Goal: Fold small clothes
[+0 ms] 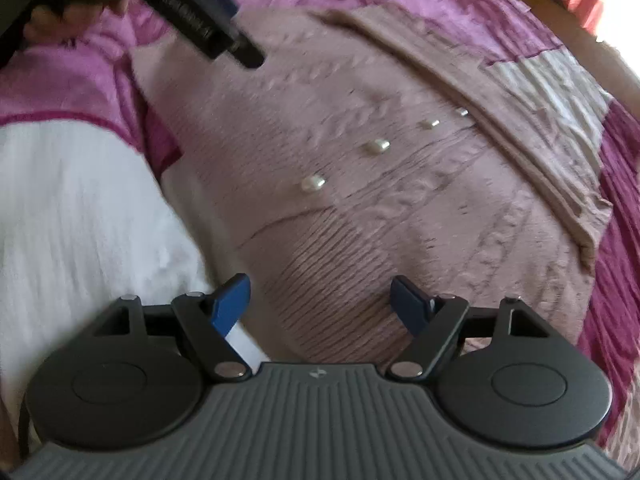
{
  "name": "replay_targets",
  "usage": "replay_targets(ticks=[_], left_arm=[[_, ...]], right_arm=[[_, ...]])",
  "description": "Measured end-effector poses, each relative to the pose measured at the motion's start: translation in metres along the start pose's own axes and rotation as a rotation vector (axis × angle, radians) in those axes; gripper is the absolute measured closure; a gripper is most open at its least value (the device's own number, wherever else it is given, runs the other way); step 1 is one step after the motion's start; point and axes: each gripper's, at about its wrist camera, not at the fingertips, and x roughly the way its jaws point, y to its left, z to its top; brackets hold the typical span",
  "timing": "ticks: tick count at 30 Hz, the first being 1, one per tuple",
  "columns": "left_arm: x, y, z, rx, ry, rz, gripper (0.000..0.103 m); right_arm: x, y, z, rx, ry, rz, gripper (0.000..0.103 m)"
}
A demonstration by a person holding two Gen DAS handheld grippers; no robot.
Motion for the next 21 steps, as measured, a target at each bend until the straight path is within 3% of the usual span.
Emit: replay_targets(ticks=[4,10,21], left_arm=[[-0.002,-0.001,-0.002,-0.007,0.0,-0.022,0.031],[-0.006,-0.007,-0.005,0.021,-0.01,-0.051,0.029],[-0.013,-0.027,-0.012,0.13,-0.032,-0.159,0.029]], right_arm=[[0.01,0.007,0.003,-0.042,0.018,-0.031,0.021],[0.013,0.011,0.004,-0.071,-0.024,-0.163,0.021],[-0.001,-0.025,0.008,0.136,-0.165,-0.31,0.022]])
